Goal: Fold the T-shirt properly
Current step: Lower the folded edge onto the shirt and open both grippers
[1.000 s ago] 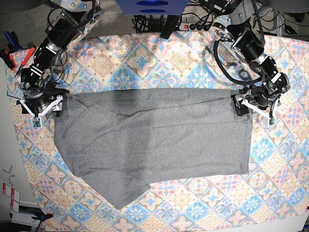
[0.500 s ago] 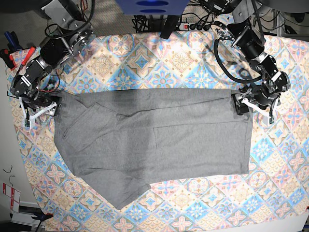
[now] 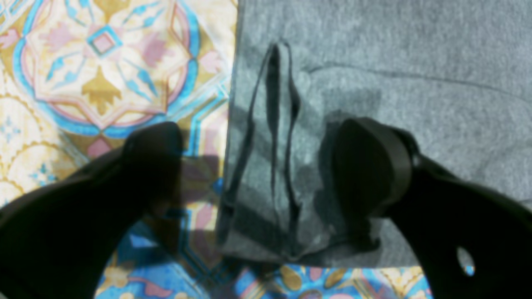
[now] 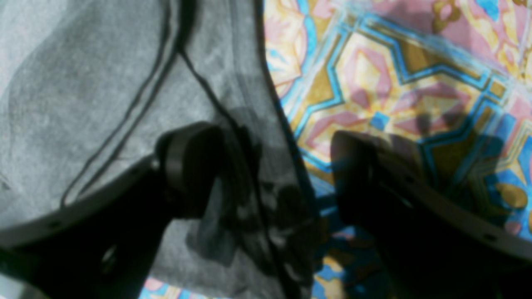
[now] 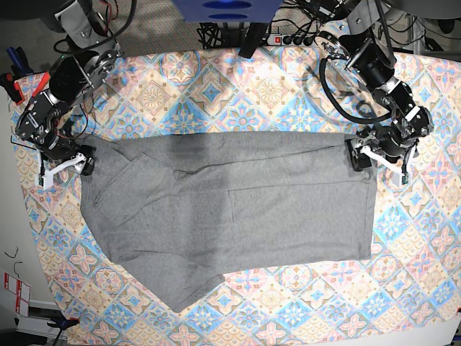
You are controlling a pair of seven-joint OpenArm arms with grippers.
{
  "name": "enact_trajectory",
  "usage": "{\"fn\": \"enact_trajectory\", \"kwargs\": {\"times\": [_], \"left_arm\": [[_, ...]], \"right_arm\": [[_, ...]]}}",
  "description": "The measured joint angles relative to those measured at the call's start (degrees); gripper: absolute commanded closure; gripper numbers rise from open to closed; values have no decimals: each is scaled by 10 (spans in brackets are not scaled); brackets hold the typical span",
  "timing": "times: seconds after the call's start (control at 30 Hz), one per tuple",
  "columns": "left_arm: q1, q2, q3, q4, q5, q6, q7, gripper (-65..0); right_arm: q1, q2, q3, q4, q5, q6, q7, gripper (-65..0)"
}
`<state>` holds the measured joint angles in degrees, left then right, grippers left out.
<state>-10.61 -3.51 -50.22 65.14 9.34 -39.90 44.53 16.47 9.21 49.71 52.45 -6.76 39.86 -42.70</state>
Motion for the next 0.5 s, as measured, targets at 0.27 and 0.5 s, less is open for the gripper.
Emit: {"fn": "enact_trajectory", "kwargs": {"times": [0.27,0.5], "left_arm": [[0,2,15,1,2,5,2,-563],[10,2,73,1,8,10,9,-247]], "right_arm": [[3,4,-64,5,-5,-11,-53,-436],[-26,4,-114,31,1,-13,-53,-302]]}}
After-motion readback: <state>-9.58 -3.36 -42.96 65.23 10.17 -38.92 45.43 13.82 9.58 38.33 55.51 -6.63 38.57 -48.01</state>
